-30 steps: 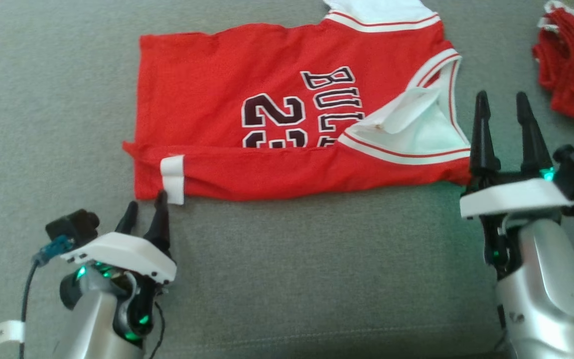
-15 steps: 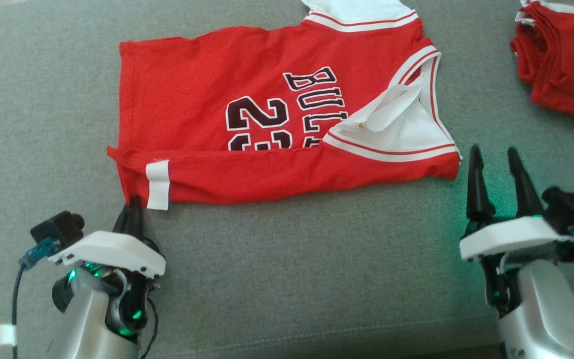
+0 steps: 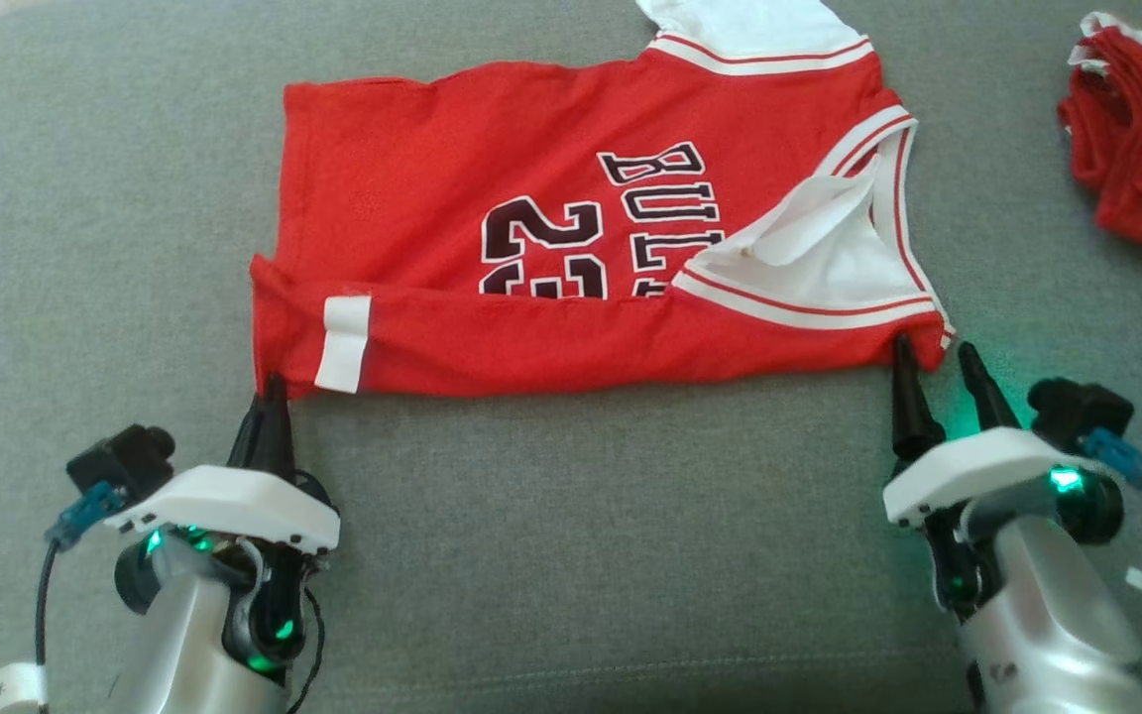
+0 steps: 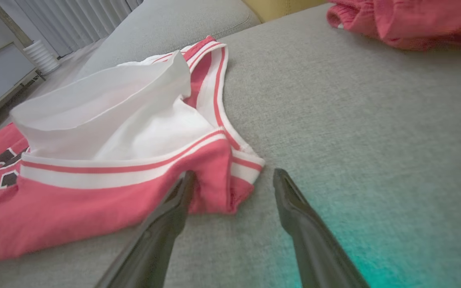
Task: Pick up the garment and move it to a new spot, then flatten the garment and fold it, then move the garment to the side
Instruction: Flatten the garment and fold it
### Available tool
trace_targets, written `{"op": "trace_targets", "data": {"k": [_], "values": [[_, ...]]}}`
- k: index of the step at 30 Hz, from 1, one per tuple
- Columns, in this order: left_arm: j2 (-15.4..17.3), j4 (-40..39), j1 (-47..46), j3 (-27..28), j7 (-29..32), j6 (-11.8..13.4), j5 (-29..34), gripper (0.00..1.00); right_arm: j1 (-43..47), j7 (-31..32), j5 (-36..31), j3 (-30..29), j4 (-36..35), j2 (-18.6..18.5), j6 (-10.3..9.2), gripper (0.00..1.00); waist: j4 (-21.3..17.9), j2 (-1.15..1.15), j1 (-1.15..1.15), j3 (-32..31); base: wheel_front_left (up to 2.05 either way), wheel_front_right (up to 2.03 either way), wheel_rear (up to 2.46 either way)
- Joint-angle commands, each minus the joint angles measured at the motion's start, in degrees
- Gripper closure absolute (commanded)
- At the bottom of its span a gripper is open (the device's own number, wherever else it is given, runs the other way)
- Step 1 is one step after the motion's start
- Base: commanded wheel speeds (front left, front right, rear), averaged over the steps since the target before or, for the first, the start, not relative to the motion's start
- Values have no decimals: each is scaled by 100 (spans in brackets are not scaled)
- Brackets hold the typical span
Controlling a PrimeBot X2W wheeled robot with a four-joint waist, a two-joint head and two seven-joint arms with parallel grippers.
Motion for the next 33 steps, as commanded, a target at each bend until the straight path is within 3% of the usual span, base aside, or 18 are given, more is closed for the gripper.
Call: {"op": "trace_targets", "data": {"k": [1,3,4,5,7,15,27,33], "values": [[80,-146,-183,193,-70,-9,35,100,-180,-7,72,168,-56,-15,37,0,18,0,0,-8,0,0,0],[84,-147,-164,181,-97,-19,38,100,-323,14,138,228,214,-15,37,0,32,0,0,-19,0,0,0],[83,-147,-157,175,-108,-21,38,100,-390,27,156,252,348,-15,37,14,38,0,0,-25,0,0,0],[82,-151,-151,165,-126,-25,44,100,-453,21,162,265,463,-15,37,48,46,0,0,-32,0,0,0],[82,-164,-143,150,-162,-39,54,100,-581,-6,183,273,621,-15,37,98,61,0,0,-50,0,0,0],[174,-547,19,88,-250,-143,86,100,-662,113,155,107,309,-15,37,100,0,0,0,-229,0,0,0],[260,-1678,1190,-87,158,42,10,100,1008,1343,-71,-541,-2182,-95,37,100,-2,0,0,-349,0,0,0],[187,-1788,1542,-214,215,139,-1,100,1724,1648,-22,-651,-2840,-32,37,100,-12,0,0,-370,0,0,0]]}}
